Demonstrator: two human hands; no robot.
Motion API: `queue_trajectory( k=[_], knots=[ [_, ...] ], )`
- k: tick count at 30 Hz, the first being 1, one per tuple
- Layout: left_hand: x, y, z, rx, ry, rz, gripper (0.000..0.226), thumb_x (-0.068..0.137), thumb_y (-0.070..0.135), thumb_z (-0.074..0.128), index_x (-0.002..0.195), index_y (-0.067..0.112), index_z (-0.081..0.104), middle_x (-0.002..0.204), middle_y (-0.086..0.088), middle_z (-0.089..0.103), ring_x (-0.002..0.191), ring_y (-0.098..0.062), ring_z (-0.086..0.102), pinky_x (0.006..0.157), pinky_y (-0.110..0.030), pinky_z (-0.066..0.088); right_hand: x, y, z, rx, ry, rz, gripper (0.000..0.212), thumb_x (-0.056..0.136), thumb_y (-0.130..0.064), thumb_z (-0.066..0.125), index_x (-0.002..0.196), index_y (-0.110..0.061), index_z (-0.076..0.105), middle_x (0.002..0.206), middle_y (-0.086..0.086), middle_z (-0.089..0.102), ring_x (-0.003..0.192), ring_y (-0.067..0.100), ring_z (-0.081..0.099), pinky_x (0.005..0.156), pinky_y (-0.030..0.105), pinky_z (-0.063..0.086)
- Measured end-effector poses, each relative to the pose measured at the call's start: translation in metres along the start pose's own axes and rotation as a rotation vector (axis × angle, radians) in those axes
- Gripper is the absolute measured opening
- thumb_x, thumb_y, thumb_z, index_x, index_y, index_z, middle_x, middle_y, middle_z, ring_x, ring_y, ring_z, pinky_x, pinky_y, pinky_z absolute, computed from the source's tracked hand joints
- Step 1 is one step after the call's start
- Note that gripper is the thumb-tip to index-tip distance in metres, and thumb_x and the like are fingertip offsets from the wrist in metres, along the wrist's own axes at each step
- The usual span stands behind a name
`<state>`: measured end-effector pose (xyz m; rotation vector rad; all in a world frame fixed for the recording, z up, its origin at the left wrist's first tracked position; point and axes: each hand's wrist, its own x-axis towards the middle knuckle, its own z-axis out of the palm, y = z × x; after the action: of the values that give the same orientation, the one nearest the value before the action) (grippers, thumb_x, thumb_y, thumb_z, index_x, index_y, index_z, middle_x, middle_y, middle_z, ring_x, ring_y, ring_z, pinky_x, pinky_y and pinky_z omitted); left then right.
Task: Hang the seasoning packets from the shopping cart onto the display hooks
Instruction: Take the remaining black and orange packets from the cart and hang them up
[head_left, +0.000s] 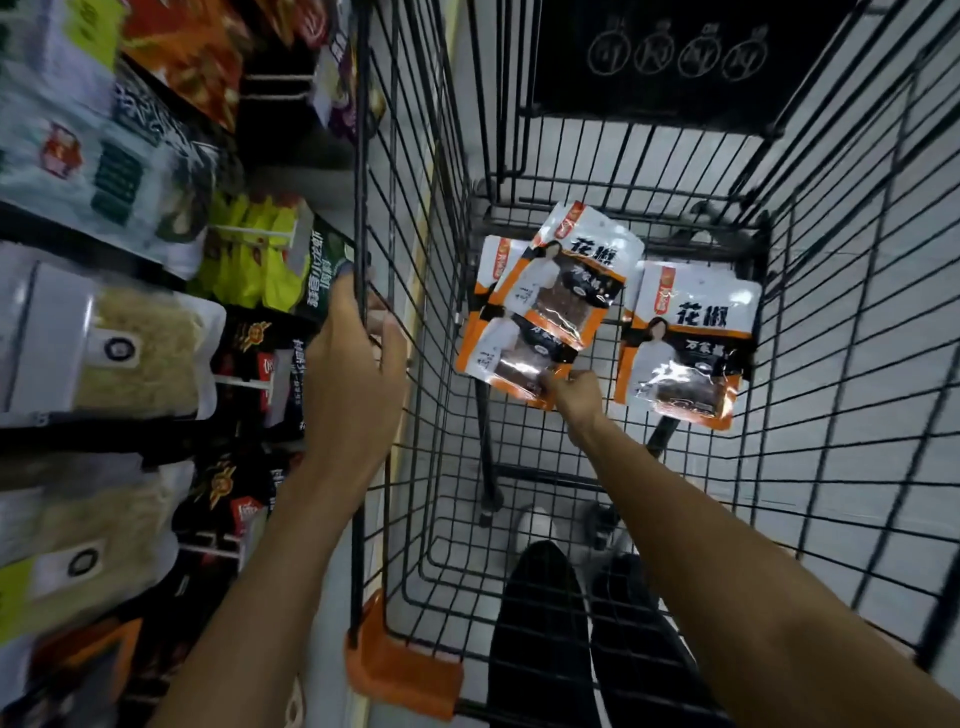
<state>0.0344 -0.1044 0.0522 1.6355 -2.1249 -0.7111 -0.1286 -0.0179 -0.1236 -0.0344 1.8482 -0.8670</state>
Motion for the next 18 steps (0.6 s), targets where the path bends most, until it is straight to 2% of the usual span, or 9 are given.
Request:
queue_trajectory(
  k=[1, 3, 5, 7, 9, 11, 14, 18],
  knots=[
    [0.000, 0.001, 0.000, -0.003, 0.008, 0.009, 0.032, 0.099, 0.010, 0.047, 0.129, -0.002, 0.045, 0.092, -0.002, 0.056, 0.068, -0.006, 0.047, 0.062, 0.001, 0.033, 0.003, -0.002, 0.005, 0.052, 0.010, 0.026, 0.025, 0.090, -0.016, 0.065, 0.104, 0.005, 0.063, 0.101, 0.020, 0.067, 0.088, 0.028, 0.062, 0.081, 0.041, 0.052],
    [-0.001, 0.002, 0.001, -0.010, 0.015, 0.012, 0.031, 0.099, 0.008, 0.048, 0.128, -0.001, 0.045, 0.090, 0.002, 0.053, 0.066, -0.006, 0.045, 0.061, 0.002, 0.034, 0.008, -0.005, 0.012, 0.143, 0.034, 0.098, 0.014, 0.090, -0.015, 0.066, 0.095, -0.002, 0.062, 0.099, 0.015, 0.067, 0.090, 0.028, 0.064, 0.082, 0.040, 0.054],
    [0.000, 0.002, 0.001, -0.019, 0.015, 0.004, 0.033, 0.098, 0.008, 0.048, 0.130, 0.000, 0.044, 0.094, 0.002, 0.053, 0.075, -0.003, 0.045, 0.064, 0.003, 0.034, 0.011, -0.009, 0.015, 0.189, 0.061, 0.143, 0.016, 0.089, -0.017, 0.068, 0.096, -0.003, 0.062, 0.101, 0.012, 0.068, 0.094, 0.028, 0.065, 0.084, 0.039, 0.055],
    [0.001, 0.001, 0.000, -0.024, 0.003, -0.007, 0.036, 0.099, 0.010, 0.047, 0.132, -0.001, 0.044, 0.100, -0.002, 0.057, 0.083, -0.001, 0.047, 0.068, 0.004, 0.033, 0.013, -0.011, 0.016, 0.228, 0.067, 0.165, 0.025, 0.088, -0.017, 0.069, 0.106, 0.000, 0.063, 0.109, 0.015, 0.069, 0.101, 0.030, 0.065, 0.093, 0.043, 0.053],
    [0.001, 0.001, -0.001, -0.024, -0.012, -0.018, 0.038, 0.099, 0.011, 0.045, 0.136, 0.001, 0.043, 0.111, -0.010, 0.061, 0.094, -0.011, 0.055, 0.075, -0.002, 0.035, 0.011, -0.016, 0.015, 0.261, 0.091, 0.182, 0.029, 0.087, -0.017, 0.070, 0.108, 0.002, 0.063, 0.111, 0.017, 0.068, 0.104, 0.031, 0.065, 0.094, 0.044, 0.052],
    [0.002, 0.000, -0.003, -0.015, -0.019, -0.005, 0.038, 0.100, 0.012, 0.043, 0.136, 0.001, 0.043, 0.116, -0.015, 0.061, 0.097, -0.018, 0.057, 0.075, -0.005, 0.035, 0.011, -0.021, 0.013, 0.256, 0.127, 0.182, 0.032, 0.085, -0.016, 0.073, 0.107, 0.005, 0.062, 0.112, 0.019, 0.067, 0.104, 0.033, 0.064, 0.093, 0.045, 0.053],
    [0.004, -0.002, -0.005, 0.012, -0.030, 0.017, 0.038, 0.100, 0.012, 0.043, 0.136, 0.000, 0.043, 0.115, -0.015, 0.061, 0.098, -0.022, 0.057, 0.074, -0.008, 0.034, 0.011, -0.027, 0.011, 0.302, 0.081, 0.171, 0.011, 0.087, -0.008, 0.070, 0.088, -0.002, 0.060, 0.113, 0.020, 0.067, 0.103, 0.033, 0.065, 0.088, 0.043, 0.054],
    [0.004, -0.007, -0.006, 0.033, -0.055, 0.029, 0.038, 0.100, 0.013, 0.044, 0.135, -0.002, 0.043, 0.112, -0.019, 0.062, 0.098, -0.030, 0.059, 0.073, -0.016, 0.035, 0.007, -0.031, 0.005, 0.382, -0.031, 0.198, 0.005, 0.091, 0.001, 0.061, 0.090, -0.005, 0.061, 0.102, 0.013, 0.065, 0.084, 0.025, 0.064, 0.069, 0.032, 0.056]
  ],
)
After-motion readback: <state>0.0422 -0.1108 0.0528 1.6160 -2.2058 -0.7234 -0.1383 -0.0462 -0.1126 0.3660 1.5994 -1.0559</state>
